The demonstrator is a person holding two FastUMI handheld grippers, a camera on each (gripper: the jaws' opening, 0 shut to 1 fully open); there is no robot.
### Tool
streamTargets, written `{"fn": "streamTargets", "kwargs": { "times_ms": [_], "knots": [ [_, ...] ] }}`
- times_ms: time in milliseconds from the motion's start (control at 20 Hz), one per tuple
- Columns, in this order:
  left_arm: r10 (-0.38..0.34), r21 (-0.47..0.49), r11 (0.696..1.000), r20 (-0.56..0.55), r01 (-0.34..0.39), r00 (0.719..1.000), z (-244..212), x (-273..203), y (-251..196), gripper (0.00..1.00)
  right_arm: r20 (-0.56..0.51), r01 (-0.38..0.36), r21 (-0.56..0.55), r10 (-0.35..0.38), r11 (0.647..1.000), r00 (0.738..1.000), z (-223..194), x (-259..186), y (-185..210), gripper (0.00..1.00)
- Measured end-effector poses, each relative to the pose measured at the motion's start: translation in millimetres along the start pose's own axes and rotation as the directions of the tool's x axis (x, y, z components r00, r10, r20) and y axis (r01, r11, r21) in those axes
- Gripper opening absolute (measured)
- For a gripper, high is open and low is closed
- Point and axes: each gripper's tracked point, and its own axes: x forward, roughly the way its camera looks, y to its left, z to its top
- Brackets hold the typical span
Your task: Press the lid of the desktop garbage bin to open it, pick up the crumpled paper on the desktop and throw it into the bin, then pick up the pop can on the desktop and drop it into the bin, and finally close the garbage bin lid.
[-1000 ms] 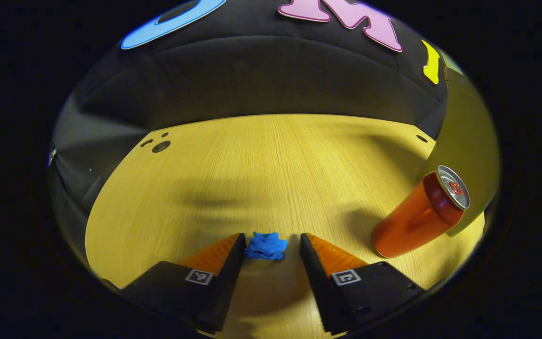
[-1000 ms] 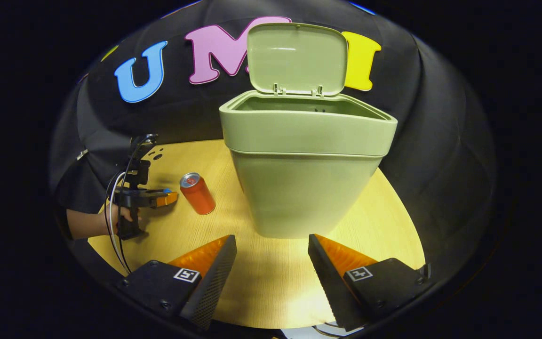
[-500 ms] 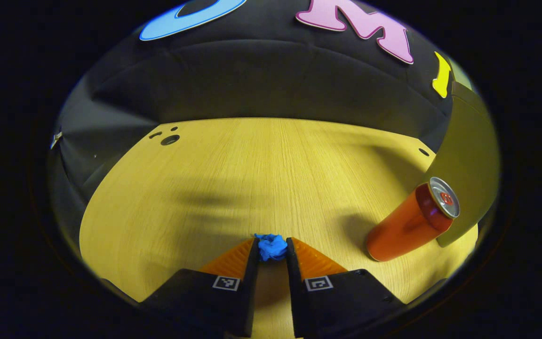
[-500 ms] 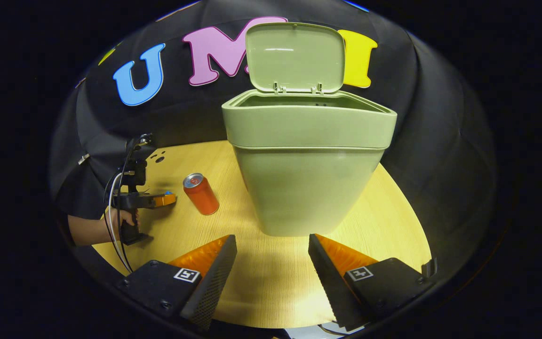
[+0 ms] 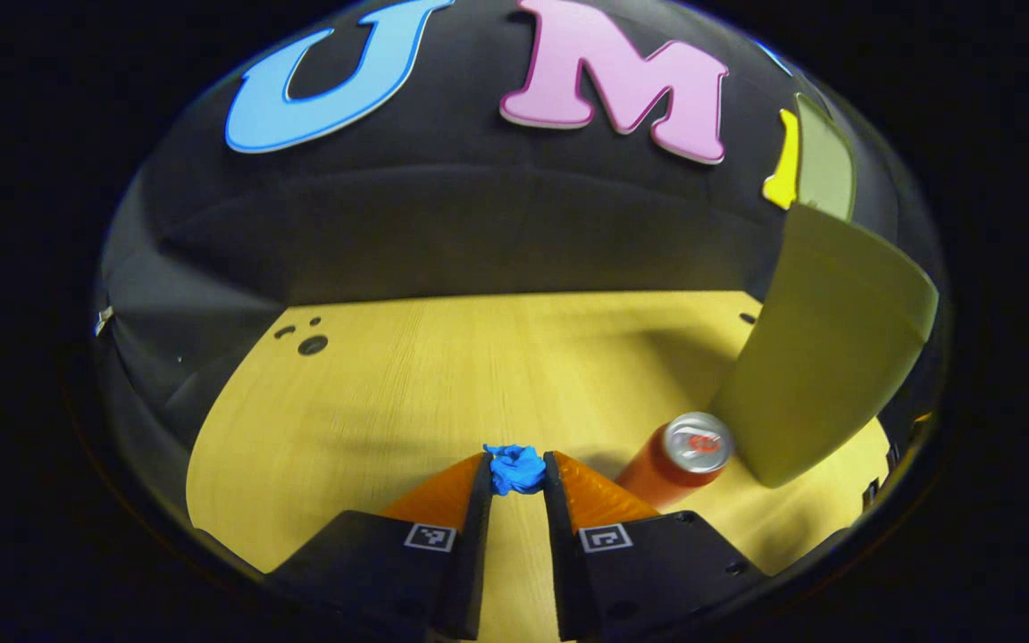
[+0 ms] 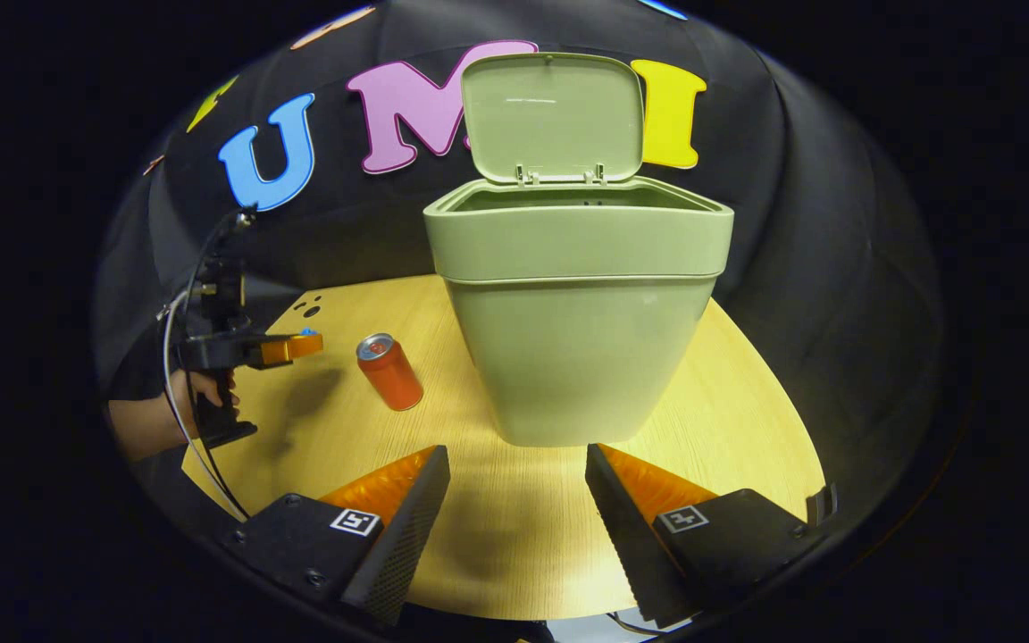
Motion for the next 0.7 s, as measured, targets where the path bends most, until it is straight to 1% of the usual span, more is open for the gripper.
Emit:
{"fn": "streamTargets", "kwargs": {
  "times_ms": [150, 250, 300, 350, 400, 450, 500, 550, 600, 700],
  "knots": [
    [-0.064, 0.006, 0.998, 0.071, 0.064, 0.995, 41, -26, -31, 0.36, 0.020, -0.010, 0.011, 0.010, 1.000, 1.000, 4, -2, -2, 0.96],
    [-0.118, 0.027, 0.993, 0.116, 0.116, 0.986, 68, -41, -56, 0.36, 0.026, -0.008, 0.012, 0.008, 1.000, 1.000, 4, -3, -5, 0.98],
    [-0.147, 0.042, 0.989, 0.136, 0.143, 0.980, 81, -49, -69, 0.38, 0.032, -0.005, 0.013, 0.005, 1.000, 0.999, 4, -3, -7, 0.99],
    [-0.183, 0.057, 0.983, 0.158, 0.177, 0.970, 96, -58, -86, 0.38, 0.041, -0.002, 0.016, 0.001, 1.000, 0.999, 7, -5, -9, 0.99],
    [-0.221, 0.065, 0.975, 0.179, 0.212, 0.959, 109, -65, -100, 0.38, 0.049, 0.003, 0.018, -0.003, 1.000, 0.999, 8, -6, -11, 0.99],
    [-0.264, 0.069, 0.964, 0.200, 0.255, 0.944, 122, -70, -117, 0.35, 0.057, 0.006, 0.019, -0.007, 1.000, 0.998, 10, -5, -13, 0.99],
    [-0.304, 0.068, 0.953, 0.216, 0.297, 0.928, 133, -72, -136, 0.35, 0.065, 0.011, 0.018, -0.012, 1.000, 0.998, 11, -6, -15, 0.99],
    [-0.335, 0.074, 0.942, 0.231, 0.327, 0.914, 143, -76, -150, 0.34, 0.070, 0.016, 0.016, -0.017, 1.000, 0.997, 12, -6, -17, 0.99],
    [-0.369, 0.088, 0.929, 0.246, 0.358, 0.896, 150, -82, -165, 0.35, 0.073, 0.018, 0.015, -0.019, 1.000, 0.997, 12, -7, -18, 0.99],
    [-0.437, 0.118, 0.899, 0.259, 0.421, 0.861, 160, -87, -198, 0.34, 0.079, 0.030, 0.009, -0.030, 1.000, 0.996, 11, -10, -21, 0.99]
  ]
}}
